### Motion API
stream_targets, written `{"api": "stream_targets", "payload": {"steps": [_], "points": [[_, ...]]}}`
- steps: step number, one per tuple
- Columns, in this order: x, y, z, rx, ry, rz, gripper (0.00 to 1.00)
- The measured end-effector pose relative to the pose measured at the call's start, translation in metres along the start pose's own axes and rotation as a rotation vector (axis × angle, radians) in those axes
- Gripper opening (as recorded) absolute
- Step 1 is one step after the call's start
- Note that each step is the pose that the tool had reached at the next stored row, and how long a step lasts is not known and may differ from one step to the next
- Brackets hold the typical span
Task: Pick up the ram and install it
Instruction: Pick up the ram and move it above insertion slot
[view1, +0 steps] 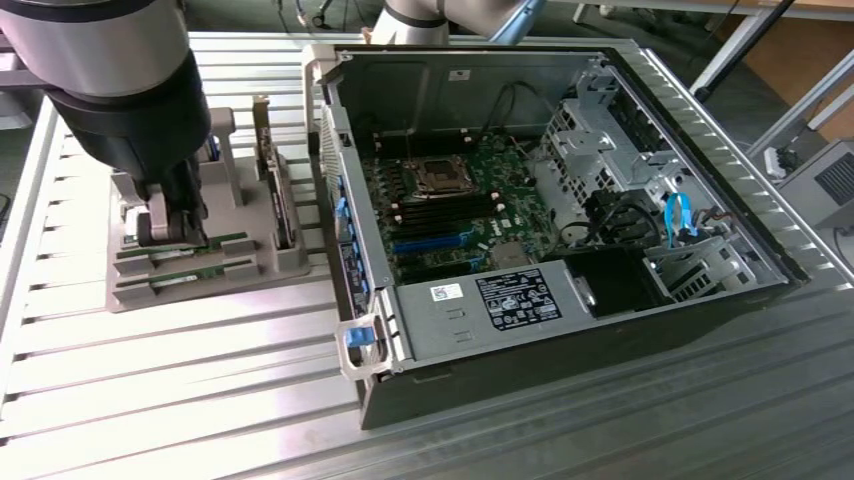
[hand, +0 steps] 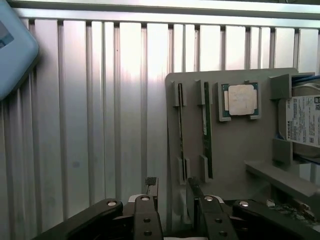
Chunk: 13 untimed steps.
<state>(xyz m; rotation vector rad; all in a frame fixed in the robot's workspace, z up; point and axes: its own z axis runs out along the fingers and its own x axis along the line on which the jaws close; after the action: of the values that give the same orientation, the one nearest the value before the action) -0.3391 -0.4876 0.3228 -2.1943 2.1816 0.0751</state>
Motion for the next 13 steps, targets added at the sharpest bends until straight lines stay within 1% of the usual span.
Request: {"api": "stream_targets", "payload": {"steps": [1,2,3,4,5,6,8,9,11,13], "points": [[0.0,0.0,0.0006,0.0,0.0,0.0,0.35],[0.0,0.0001,0.0019,0.0001,-0.0017,0.0,0.35],[0.0,0.0,0.0035,-0.0035,-0.0015,0.0,0.35],[0.0,0.0,0.0053,-0.0127,-0.0012,0.001,0.35],[0.0,0.0,0.0063,-0.0188,-0.0012,0.001,0.35],[0.0,0.0,0.0071,-0.0187,-0.001,0.001,0.35],[0.001,-0.0001,0.0091,-0.0187,0.0035,0.001,0.35],[0.001,0.0,0.0123,-0.0187,0.0043,0.001,0.35],[0.001,0.0,0.0174,-0.0187,0.0043,0.001,0.35],[0.001,0.0,0.0202,-0.0187,0.0043,0.001,0.35]]}}
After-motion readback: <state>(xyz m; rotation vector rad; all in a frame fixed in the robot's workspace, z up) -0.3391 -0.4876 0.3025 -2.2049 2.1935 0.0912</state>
